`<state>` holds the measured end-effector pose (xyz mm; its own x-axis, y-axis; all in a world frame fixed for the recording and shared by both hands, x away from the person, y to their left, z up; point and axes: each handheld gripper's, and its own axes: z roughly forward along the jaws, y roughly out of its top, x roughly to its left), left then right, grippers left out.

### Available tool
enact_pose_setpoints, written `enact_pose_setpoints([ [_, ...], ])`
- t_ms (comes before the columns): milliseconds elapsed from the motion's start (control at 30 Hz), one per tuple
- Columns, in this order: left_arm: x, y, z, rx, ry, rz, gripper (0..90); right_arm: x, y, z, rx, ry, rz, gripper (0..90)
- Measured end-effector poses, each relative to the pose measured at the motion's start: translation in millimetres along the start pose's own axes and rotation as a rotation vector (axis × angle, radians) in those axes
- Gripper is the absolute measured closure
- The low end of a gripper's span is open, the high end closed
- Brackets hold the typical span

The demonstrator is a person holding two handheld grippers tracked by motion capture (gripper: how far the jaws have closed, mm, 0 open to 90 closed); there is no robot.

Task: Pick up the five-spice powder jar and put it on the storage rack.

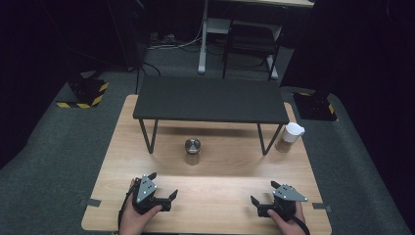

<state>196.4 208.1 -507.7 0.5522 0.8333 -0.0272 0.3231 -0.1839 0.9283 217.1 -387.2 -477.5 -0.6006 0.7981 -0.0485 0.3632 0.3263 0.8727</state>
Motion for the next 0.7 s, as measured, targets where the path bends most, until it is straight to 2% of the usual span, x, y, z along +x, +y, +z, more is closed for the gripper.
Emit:
enact_pose_setpoints([
  [233,0.4,3.4,1.0,0.021,-0.007,0.004,0.5,-4.0,-4.5,-2.1,-0.024,-0.010,0.063,0.7],
  [467,2.0,0.9,-0.3,0.007,-0.002,-0.027,0.5,-3.3,-6.1,-3.3,-0.031,-0.007,0.054,0.6],
  [700,-2.0,1.5,-0.5,0.012,0.000,-0.010,0.5,-5.5,-8.4,-4.8,-0.041,0.004,0.062,0.5],
])
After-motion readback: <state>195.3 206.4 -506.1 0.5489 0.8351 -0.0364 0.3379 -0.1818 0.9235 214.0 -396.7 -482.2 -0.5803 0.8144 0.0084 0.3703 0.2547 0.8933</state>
